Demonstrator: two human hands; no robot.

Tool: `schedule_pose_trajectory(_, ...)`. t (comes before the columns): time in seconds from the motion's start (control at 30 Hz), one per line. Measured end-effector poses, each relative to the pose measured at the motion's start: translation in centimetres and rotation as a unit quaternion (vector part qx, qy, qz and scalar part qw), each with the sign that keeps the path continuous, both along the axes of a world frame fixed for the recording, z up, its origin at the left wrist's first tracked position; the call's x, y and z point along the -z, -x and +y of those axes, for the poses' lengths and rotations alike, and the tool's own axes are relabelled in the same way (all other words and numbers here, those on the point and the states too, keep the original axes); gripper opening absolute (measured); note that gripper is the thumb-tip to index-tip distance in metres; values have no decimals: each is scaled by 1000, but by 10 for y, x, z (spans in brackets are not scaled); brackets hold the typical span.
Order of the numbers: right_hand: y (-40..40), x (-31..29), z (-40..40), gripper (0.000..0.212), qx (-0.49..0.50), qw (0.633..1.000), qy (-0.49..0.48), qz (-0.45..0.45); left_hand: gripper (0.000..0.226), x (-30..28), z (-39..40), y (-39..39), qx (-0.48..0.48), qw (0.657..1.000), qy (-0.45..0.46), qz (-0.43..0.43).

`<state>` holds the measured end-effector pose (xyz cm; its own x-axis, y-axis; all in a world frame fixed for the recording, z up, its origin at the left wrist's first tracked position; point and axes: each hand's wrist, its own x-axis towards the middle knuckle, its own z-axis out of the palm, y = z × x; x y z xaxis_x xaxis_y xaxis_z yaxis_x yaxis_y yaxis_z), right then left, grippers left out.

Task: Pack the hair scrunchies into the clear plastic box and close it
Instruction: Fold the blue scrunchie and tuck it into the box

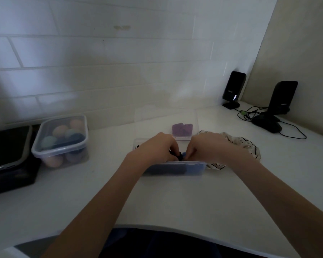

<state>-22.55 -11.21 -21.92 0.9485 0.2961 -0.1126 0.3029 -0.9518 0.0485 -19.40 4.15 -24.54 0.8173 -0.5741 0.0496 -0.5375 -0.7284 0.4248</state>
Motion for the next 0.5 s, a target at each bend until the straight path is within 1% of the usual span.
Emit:
schedule_pose_trajectory(0.03, -2, 0, 1, 31, 6, 1000, 18, 10, 21, -1, 1, 1, 0, 1000, -2, 3)
schedule_pose_trajectory(0.07, -4, 0, 3, 34, 16, 999, 28, 22, 21, -2, 2, 1, -1, 1000, -2, 5)
schedule_pose_trajectory(0.17, -7, -6, 10, 25, 21, 997, 31, 60, 21, -4, 6, 1, 2, 1000, -4, 3)
schedule_pose_trajectory(0.23, -8, -8, 8, 11, 8, 998, -19, 64, 19, -4, 9, 2, 3, 1000, -3, -12)
schedule_pose_trajectory(0.3, -7, -5, -1, 12, -2, 995, -95, 25, 16, -3, 12, 4, 4, 999, 9, -32)
schedule_pose_trajectory(0.4, 0, -4, -16, 13, 7, 979, -201, -43, 13, -3, 16, 7, 3, 998, 35, -61)
schedule_pose_trajectory(0.43, 3, -5, -20, 13, 9, 975, -213, -57, 13, -3, 17, 8, -1, 997, 40, -69)
schedule_pose_trajectory(0.5, 7, -8, -22, 14, 18, 975, -216, -59, 13, -5, 16, 8, -3, 996, 49, -79)
